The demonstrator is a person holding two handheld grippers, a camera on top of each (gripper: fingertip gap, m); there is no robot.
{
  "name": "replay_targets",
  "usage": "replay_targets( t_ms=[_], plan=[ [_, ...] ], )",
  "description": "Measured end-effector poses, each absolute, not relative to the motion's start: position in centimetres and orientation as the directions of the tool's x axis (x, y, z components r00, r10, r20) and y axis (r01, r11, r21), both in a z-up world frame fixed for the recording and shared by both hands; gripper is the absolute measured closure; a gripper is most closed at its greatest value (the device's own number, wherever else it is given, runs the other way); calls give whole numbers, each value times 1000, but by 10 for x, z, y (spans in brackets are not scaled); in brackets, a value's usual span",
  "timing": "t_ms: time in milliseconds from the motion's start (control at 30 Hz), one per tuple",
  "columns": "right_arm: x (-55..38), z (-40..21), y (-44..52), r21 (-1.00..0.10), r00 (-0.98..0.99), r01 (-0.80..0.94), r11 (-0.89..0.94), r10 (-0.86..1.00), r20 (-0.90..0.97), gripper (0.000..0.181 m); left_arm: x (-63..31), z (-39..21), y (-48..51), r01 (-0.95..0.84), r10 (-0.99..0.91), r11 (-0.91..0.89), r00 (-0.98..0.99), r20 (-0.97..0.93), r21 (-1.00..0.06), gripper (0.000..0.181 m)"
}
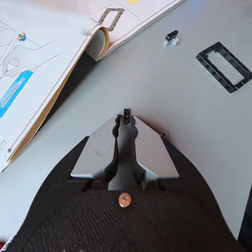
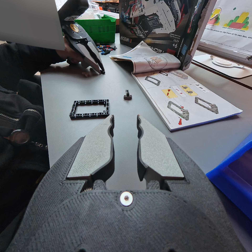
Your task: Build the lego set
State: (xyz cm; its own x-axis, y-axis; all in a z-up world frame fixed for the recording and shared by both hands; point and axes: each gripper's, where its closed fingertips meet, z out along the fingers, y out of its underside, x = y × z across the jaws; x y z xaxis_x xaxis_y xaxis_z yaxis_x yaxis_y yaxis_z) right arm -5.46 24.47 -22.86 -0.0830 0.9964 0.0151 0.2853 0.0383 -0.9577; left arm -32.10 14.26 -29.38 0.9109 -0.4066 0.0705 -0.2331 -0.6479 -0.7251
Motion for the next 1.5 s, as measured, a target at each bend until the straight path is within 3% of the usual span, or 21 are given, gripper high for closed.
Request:
replay_targets(
  t_ms=[167, 333, 600, 700, 933, 1133, 1300, 1500],
  plan=[
    [-54, -228, 245, -959, -82, 283, 38, 997, 15, 151, -313, -289, 138, -264, -448, -610, 893, 50, -747, 158],
    [-54, -227, 245, -960, -80, 278, 47, 996, 26, 152, -339, -272, 109, -269, -352, -621, 935, -44, -737, 153],
    [-55, -230, 246, -954, -69, 296, 51, 997, 32, 153, -473, -222, -18, -22, 122, -673, 983, -140, -739, 172],
    [-55, -230, 249, -954, -43, 297, 51, 998, 40, 154, -488, -227, -34, 58, 183, -658, 980, -85, -751, 174],
    [-61, -223, 264, -965, 52, 257, 51, 996, 66, 160, -510, -244, -41, 55, 232, -681, 962, -143, -730, 181],
    [-73, -218, 282, -972, 137, 227, 55, 987, 88, 161, -545, -192, -52, 26, 354, -498, 919, -176, -867, 181],
    [-86, -222, 292, -965, 153, 256, 49, 984, 90, 161, -540, -142, -50, 39, 249, -336, 967, -49, -941, 181],
    [-89, -225, 294, -963, 149, 269, 23, 987, 65, 160, -535, -204, 1, 40, 125, -597, 991, -44, -801, 181]
  ],
)
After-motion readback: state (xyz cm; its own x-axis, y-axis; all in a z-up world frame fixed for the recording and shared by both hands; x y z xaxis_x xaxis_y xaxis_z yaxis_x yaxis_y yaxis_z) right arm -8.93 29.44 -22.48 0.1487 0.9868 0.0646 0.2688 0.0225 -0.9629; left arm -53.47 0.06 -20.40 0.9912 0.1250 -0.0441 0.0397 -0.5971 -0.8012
